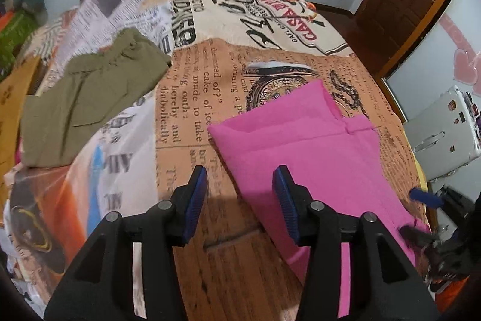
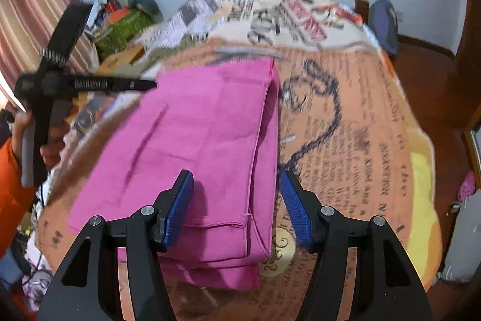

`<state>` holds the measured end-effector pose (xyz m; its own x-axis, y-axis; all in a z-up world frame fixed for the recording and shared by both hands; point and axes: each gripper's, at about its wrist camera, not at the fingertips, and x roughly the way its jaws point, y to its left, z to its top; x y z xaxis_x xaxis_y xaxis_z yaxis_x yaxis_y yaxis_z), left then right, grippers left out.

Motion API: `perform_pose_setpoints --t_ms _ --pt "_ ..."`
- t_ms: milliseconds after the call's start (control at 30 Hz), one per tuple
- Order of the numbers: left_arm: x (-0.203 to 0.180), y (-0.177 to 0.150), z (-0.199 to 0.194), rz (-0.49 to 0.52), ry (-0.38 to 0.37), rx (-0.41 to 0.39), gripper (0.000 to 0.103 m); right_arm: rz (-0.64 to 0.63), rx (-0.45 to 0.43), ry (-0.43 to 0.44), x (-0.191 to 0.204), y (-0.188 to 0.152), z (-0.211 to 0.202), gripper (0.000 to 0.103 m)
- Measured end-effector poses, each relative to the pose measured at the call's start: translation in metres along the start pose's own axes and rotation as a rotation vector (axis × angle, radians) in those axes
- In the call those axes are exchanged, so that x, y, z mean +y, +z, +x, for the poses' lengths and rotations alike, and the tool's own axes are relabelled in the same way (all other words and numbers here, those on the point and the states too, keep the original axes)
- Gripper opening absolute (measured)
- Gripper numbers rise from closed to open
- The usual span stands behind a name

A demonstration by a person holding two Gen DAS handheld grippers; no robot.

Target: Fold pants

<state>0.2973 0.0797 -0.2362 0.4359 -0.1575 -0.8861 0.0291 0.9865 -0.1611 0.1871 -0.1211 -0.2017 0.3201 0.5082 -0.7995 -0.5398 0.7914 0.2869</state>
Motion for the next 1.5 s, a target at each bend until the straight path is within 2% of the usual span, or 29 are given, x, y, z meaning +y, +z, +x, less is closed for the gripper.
perform_pose_setpoints --t_ms 200,333,400,433,467,567,667,867,1167,1233,1367,1500 --pt "0.011 0.014 0.029 0.002 -0.038 0.038 0.047 0.037 0.002 0.056 -0.011 -0.003 0.004 0.057" --pt "0.014 0.022 0.040 0.015 -0.067 0.035 0.047 0.041 -0.003 0.056 -0.010 -0.004 0.004 0.057" --pt "0.016 0.024 0.041 0.008 -0.084 0.025 0.042 0.038 -0.003 0.052 -0.009 -0.003 0.003 0.057" --pt "0.018 0.024 0.042 0.006 -0.090 0.023 0.035 0.036 -0.002 0.049 -0.008 -0.003 0.003 0.057" --pt "0.019 0.025 0.042 0.003 -0.098 0.023 0.023 0.033 -0.003 0.047 -0.008 -0.002 0.002 0.057" --pt "0.024 0.025 0.041 -0.020 -0.115 0.031 0.009 0.017 -0.004 0.020 -0.006 0.000 -0.001 0.057" --pt "0.025 0.019 0.032 -0.026 -0.084 0.021 0.005 0.003 -0.014 -0.022 -0.006 0.003 -0.007 0.057" --pt "0.032 -0.008 -0.011 -0.040 -0.068 -0.055 0.003 0.006 -0.059 -0.050 -0.006 0.008 -0.028 0.057" --pt "0.037 -0.077 -0.079 -0.106 -0.023 -0.153 0.002 -0.019 -0.091 -0.063 0.009 0.008 -0.045 0.058" --pt "0.040 -0.096 -0.090 -0.128 0.017 -0.173 0.000 -0.027 -0.091 -0.065 0.013 0.007 -0.046 0.058" --pt "0.048 -0.122 -0.102 -0.165 0.049 -0.172 0.000 -0.044 -0.084 -0.069 0.019 0.005 -0.044 0.058" --pt "0.046 -0.127 -0.111 -0.128 0.084 -0.152 0.001 -0.048 -0.085 -0.086 0.021 0.005 -0.042 0.058"
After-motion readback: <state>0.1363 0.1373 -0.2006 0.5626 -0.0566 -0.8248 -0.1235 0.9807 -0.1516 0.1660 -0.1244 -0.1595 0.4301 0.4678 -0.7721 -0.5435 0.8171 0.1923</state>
